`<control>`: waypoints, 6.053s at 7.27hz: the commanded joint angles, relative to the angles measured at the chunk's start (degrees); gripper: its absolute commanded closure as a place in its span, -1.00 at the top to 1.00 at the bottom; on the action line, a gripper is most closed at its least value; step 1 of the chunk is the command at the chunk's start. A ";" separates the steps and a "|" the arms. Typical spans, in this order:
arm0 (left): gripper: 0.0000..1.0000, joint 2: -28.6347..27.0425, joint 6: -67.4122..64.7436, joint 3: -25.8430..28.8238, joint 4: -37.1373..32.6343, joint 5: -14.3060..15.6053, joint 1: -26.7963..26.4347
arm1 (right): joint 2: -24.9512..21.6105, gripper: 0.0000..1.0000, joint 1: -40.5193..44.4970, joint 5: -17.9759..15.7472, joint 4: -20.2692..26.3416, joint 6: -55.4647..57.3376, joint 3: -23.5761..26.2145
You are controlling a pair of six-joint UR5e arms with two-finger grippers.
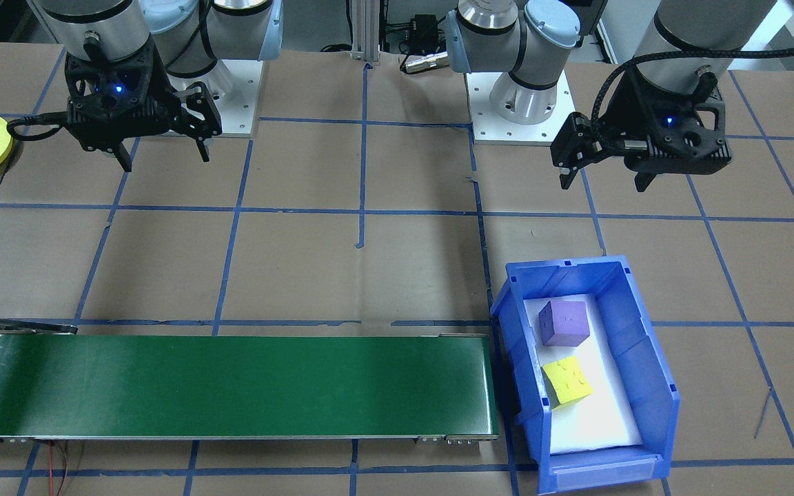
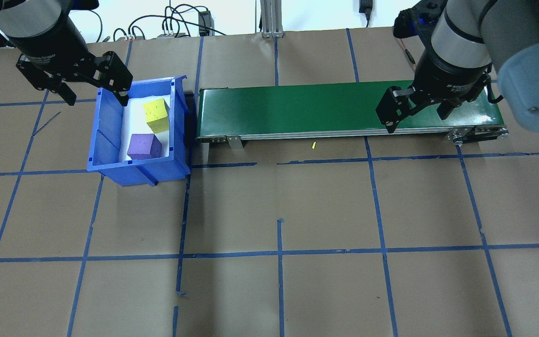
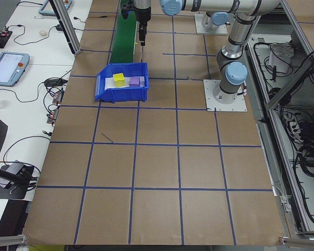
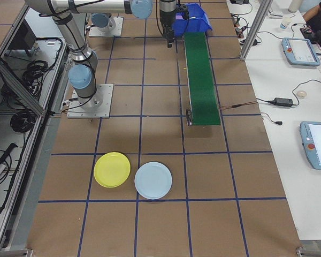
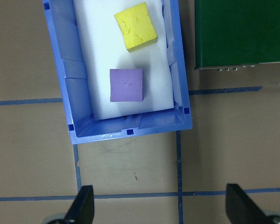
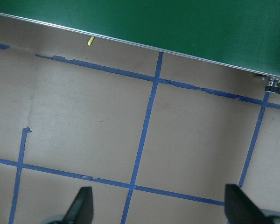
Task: Move block left to right into plate
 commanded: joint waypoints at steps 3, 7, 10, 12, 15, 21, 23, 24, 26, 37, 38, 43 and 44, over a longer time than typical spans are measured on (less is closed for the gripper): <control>1.00 1.25 1.43 -3.02 2.84 0.14 0.96 | 0.00 1.00 0.00 -0.01 -0.25 -0.09 -0.09; 1.00 -16.91 -6.79 4.43 16.84 -3.37 2.28 | 0.00 1.00 0.00 -0.01 -0.25 0.00 -0.09; 1.00 -23.34 -12.54 2.87 22.19 -4.87 5.01 | 0.09 1.00 0.00 -0.09 -0.33 0.00 0.00; 1.00 -24.94 -18.05 0.24 25.60 -6.00 5.01 | 0.09 1.00 0.00 -0.01 -0.33 0.00 0.00; 1.00 -28.45 -23.40 -0.12 28.34 -11.72 6.15 | 0.00 1.00 0.00 -0.01 -0.33 0.00 -0.09; -0.59 -30.84 -24.41 -0.83 29.49 -11.55 6.15 | -0.17 1.00 0.00 -0.01 -0.07 0.00 0.00; -0.59 -27.60 -23.54 0.83 29.41 -11.20 6.77 | -0.17 1.00 0.00 -0.01 -0.07 -0.09 -0.09; -0.59 -25.06 -23.53 2.06 28.10 -11.11 6.77 | -0.17 1.00 0.00 -0.01 -0.24 -0.09 -0.09; -0.59 -20.57 -22.66 1.29 22.49 -10.94 6.07 | -0.17 1.00 0.00 -0.09 -0.16 -0.09 -0.09; -0.51 -28.19 -11.58 0.85 32.90 -8.03 -11.07 | -0.17 1.00 0.00 -0.01 -0.16 -0.09 0.00; -0.45 -28.63 -11.49 0.76 33.36 -8.03 -11.16 | -0.17 1.00 0.00 -0.01 -0.07 -0.09 0.00; 1.00 -27.85 -11.93 -2.49 38.02 -8.03 -11.25 | 0.18 1.00 0.00 0.95 0.37 -2.18 0.09; 1.00 -25.41 -11.84 -2.49 37.15 -7.95 -11.34 | 0.18 1.00 -0.70 1.74 0.46 -2.55 0.09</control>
